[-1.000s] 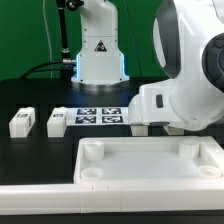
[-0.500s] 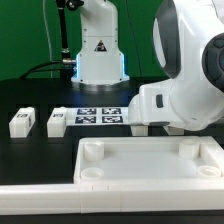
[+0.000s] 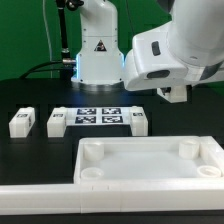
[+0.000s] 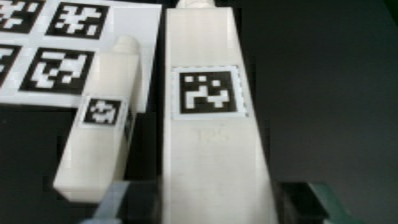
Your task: Assemble desk
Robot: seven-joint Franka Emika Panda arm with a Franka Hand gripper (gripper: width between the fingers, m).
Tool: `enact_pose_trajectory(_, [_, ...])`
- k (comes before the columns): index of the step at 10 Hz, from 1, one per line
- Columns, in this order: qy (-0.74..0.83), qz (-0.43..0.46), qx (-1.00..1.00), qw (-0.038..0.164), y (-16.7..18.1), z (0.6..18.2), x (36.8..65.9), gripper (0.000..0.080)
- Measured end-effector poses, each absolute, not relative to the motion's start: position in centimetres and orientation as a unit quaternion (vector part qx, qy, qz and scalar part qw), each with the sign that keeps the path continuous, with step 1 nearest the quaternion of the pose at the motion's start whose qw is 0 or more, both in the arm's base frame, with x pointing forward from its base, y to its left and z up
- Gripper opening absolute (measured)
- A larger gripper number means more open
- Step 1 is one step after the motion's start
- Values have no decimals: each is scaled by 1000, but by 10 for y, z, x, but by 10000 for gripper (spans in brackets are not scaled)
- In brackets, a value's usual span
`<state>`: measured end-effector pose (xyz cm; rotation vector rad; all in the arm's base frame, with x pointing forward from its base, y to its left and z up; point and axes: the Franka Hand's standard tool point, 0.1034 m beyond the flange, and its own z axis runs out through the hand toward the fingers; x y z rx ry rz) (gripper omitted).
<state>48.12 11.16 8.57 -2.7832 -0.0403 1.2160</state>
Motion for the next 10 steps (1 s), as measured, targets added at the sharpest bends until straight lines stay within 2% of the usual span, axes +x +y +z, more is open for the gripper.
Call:
enact_pose_trajectory(3, [-14, 306, -951, 51, 118, 89, 500, 291])
enact_pose_trajectory(6, [-23, 223, -972, 65, 102, 154, 542, 291])
enact_pose_trajectory(7, [-18, 149, -987, 65, 103, 150, 556, 291])
enact_pose_trajectory(8, [-18, 135, -989, 62, 103, 145, 544, 291])
enact_pose_trajectory(10, [-14, 50, -997, 60, 102, 146, 556, 291])
